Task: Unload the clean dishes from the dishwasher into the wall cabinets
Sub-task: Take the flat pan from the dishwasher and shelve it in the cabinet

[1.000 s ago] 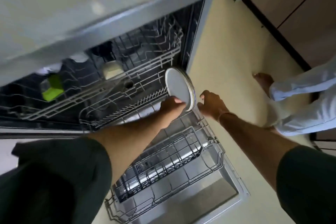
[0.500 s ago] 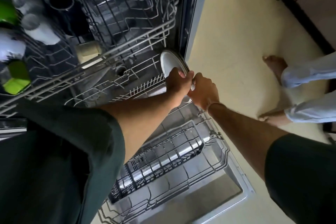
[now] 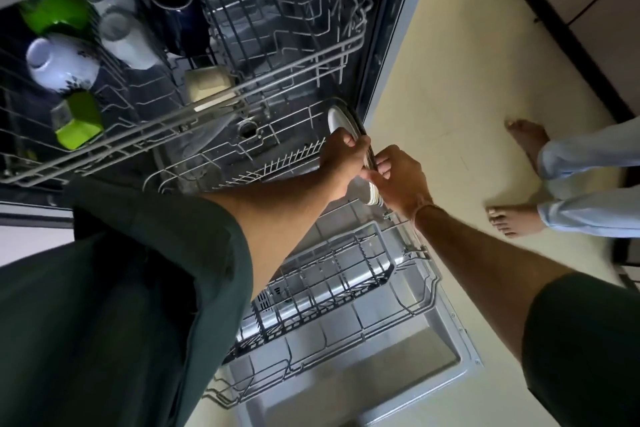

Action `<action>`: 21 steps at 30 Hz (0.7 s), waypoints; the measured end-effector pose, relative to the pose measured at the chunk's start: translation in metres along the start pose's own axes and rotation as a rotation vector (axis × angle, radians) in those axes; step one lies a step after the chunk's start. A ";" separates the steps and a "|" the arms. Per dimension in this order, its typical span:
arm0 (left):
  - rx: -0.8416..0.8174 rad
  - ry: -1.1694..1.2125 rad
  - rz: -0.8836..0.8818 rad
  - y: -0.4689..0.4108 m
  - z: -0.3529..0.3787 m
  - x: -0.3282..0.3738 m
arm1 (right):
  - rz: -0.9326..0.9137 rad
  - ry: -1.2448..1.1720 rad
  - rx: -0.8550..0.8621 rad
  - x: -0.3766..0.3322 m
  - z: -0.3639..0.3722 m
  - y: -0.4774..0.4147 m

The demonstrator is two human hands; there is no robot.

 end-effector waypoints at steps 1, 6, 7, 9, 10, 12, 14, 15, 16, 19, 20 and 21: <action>0.010 -0.026 0.007 0.000 -0.002 0.000 | -0.006 -0.023 -0.023 0.001 0.000 0.000; 0.109 -0.197 0.110 0.006 -0.012 0.013 | -0.021 -0.087 -0.117 0.004 0.004 0.000; 0.114 -0.195 0.108 0.006 -0.013 0.013 | -0.022 -0.102 -0.141 0.005 0.005 0.000; 0.126 -0.182 0.092 0.008 -0.013 0.012 | -0.011 -0.115 -0.197 0.007 0.006 0.002; 0.141 -0.189 0.097 0.010 -0.013 0.013 | -0.014 -0.105 -0.211 0.008 0.005 0.002; 0.174 -0.226 0.137 0.013 -0.013 0.017 | -0.020 -0.070 -0.196 0.010 0.004 0.000; 0.200 -0.284 0.183 0.015 -0.013 0.018 | -0.014 -0.010 -0.163 0.011 0.002 -0.004; 0.209 -0.313 0.199 0.017 -0.012 0.018 | -0.030 0.040 -0.159 0.009 0.002 -0.006; 0.219 -0.339 0.214 0.020 -0.012 0.018 | -0.060 0.100 -0.161 0.008 0.003 -0.007; 0.240 -0.398 0.250 0.024 -0.012 0.014 | -0.160 0.219 -0.131 0.001 0.006 -0.009; 0.247 -0.404 0.256 0.026 -0.012 0.013 | -0.175 0.234 -0.122 0.000 0.006 -0.010; 0.249 -0.399 0.258 0.028 -0.011 0.012 | -0.192 0.257 -0.117 0.000 0.007 -0.009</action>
Point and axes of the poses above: each hand's wrist, its own y-axis away from the middle knuckle, its own z-axis out of the palm, x = y × z, the point moved 5 cm from there along -y, towards the middle knuckle, and after that the axes turned 4 degrees about x, right-handed, at the moved point
